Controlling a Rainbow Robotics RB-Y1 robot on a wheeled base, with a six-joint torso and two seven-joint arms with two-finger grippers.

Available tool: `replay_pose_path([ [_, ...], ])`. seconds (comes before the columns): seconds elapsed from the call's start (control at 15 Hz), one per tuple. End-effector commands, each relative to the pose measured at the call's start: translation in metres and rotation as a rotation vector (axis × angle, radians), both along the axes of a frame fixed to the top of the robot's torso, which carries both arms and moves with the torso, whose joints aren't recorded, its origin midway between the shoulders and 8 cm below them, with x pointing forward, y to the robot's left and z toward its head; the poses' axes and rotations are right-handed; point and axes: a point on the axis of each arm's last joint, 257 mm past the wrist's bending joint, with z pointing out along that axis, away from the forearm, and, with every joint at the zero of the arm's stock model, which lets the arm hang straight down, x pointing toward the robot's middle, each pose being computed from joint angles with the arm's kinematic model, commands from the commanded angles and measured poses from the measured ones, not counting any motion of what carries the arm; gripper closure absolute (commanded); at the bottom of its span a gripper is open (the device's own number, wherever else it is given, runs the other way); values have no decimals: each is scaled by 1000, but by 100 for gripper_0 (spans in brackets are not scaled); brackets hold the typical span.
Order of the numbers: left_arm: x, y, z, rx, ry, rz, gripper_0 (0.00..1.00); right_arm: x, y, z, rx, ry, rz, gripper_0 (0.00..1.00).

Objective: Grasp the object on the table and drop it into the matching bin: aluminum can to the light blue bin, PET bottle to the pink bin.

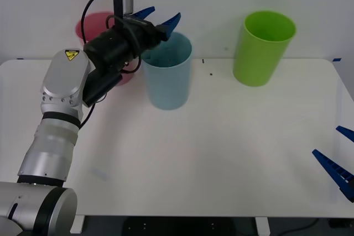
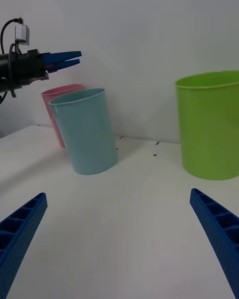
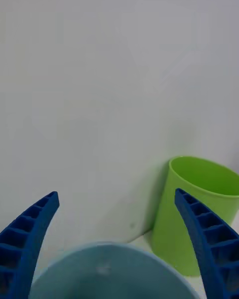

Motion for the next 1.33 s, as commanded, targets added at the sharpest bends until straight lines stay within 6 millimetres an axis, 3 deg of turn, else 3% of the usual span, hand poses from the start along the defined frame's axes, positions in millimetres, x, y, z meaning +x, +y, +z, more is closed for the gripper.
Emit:
replay_pose_path([
  [0.07, 0, 4, 3, -8, -2, -1, 0, 0, 0, 0, 0, 0, 0, 0],
  [0.4, -3, 24, 5, -50, 9, -18, 0, 0, 0, 0, 0, 0, 0, 0],
  [0.73, -22, 54, -1, -79, 10, -42, 0, 0, 0, 0, 0, 0, 0, 0],
  [1.33, -95, 113, -23, -106, -40, 5, 0, 0, 0, 0, 0, 0, 0, 0],
])
